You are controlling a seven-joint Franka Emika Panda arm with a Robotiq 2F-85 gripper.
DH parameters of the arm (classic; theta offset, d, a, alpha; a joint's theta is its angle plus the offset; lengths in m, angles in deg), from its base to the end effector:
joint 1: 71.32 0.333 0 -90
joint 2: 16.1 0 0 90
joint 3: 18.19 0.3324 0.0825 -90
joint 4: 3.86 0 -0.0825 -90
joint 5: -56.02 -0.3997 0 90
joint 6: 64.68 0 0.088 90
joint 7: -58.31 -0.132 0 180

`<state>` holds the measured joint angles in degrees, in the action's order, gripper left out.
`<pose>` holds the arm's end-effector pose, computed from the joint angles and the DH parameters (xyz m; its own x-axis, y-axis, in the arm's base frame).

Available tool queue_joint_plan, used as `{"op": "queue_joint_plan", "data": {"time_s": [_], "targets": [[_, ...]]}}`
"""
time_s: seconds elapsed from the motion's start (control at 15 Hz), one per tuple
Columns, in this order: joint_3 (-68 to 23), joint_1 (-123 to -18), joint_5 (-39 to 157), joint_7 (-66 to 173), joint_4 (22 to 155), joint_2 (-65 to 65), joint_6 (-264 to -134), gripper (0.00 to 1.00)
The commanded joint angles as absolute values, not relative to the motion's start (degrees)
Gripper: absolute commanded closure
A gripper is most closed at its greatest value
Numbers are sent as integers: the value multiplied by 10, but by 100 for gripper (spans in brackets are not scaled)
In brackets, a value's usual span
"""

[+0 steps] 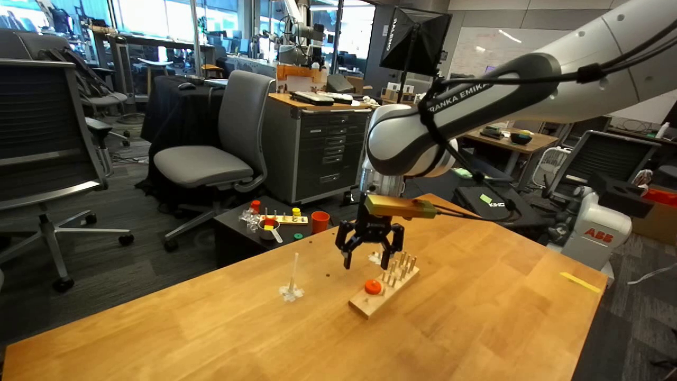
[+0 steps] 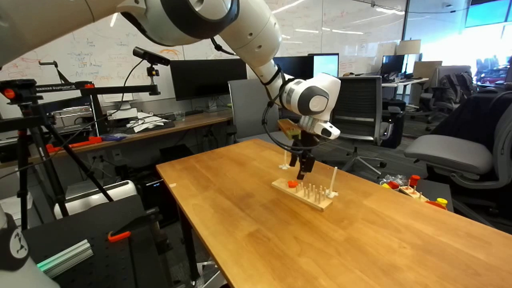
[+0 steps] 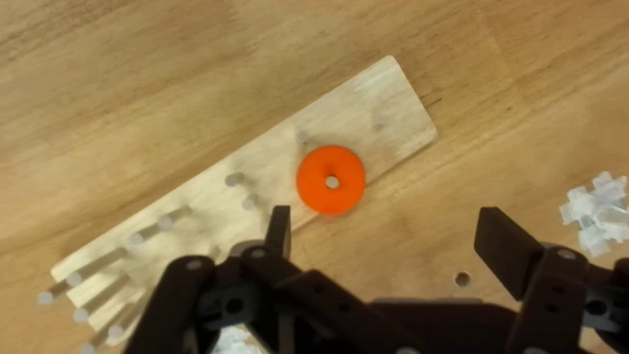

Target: Put the orange ring on the wooden stand

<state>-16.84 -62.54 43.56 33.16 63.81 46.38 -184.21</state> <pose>0.7414 0.1439 0.0746 0.8954 -0.3646 -0.2555 -0.3964 -0.9142 -0.0848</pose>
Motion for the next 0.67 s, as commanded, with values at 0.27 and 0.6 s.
{"op": "queue_joint_plan", "data": {"time_s": [0.27,0.6], "targets": [[-183,-588,499,331,711,282,-1833,0],[-186,-570,561,330,763,172,-1778,0]]}}
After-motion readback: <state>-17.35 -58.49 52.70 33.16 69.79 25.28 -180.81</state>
